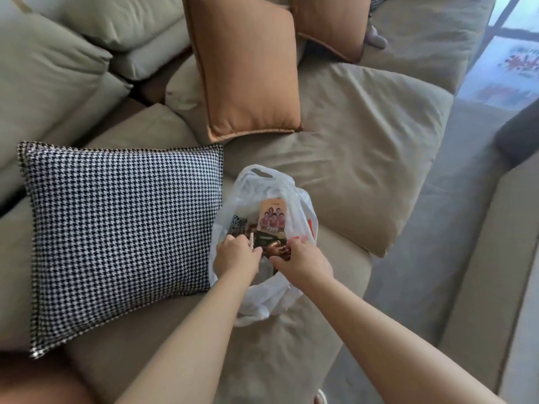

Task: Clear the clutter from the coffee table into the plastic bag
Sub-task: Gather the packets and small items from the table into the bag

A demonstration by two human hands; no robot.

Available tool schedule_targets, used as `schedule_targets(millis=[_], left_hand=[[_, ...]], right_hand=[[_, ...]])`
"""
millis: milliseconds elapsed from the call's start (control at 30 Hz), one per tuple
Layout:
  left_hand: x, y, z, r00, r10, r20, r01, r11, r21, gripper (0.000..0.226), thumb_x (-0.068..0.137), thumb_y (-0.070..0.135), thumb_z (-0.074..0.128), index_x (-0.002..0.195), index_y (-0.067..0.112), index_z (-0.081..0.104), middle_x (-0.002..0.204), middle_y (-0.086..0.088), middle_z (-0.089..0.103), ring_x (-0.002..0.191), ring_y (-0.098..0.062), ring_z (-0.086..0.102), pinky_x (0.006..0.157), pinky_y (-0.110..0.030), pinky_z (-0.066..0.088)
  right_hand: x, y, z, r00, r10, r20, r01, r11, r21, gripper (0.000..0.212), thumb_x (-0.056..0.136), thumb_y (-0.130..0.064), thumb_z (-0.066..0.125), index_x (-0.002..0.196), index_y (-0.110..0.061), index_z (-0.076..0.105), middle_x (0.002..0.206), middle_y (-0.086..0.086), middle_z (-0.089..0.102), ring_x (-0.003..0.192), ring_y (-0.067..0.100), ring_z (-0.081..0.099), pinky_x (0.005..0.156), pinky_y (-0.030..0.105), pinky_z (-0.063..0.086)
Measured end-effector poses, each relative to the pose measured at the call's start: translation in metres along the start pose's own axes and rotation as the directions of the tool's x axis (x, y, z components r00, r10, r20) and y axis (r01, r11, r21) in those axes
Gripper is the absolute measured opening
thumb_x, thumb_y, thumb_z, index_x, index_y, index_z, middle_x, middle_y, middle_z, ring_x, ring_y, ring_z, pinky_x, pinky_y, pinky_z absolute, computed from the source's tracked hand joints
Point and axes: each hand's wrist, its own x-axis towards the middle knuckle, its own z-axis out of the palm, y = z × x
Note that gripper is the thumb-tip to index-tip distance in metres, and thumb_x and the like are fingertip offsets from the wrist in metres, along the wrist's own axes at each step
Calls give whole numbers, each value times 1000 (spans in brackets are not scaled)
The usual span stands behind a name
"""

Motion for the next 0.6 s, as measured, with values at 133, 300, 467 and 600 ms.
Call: schedule_targets(millis=[133,300,467,600], left_hand=[[22,-4,15,1000,-8,9,8,1000,-3,38,92,44,54,118,17,61,120,-6,55,111,-25,51,83,-36,48],[33,-1,22,998,11,57,-8,998,-60,34,96,38,48,123,19,57,122,-4,55,108,-24,54,80,-36,48],[26,10,18,997,49,62,-49,999,4,34,96,31,46,127,22,54,125,-3,55,112,-24,53,85,-38,49],[1,36,22,984,152,94,-158,985,62,34,96,30,44,126,21,54,125,-4,56,113,-26,54,91,-39,49]], right_hand=[[25,-7,17,999,-24,-23,24,1000,1,32,89,-38,51,108,-13,58,109,5,61,105,25,52,79,36,46],[42,-3,24,996,-84,5,84,996,24,20,91,-16,41,100,-10,58,101,7,65,92,26,56,77,38,49],[31,13,18,994,-107,35,107,994,-13,25,92,-17,43,112,-11,56,113,6,57,109,26,50,89,40,48],[7,45,1,992,-104,78,109,992,-63,39,93,-16,41,132,-14,45,127,8,52,114,31,49,90,40,47]])
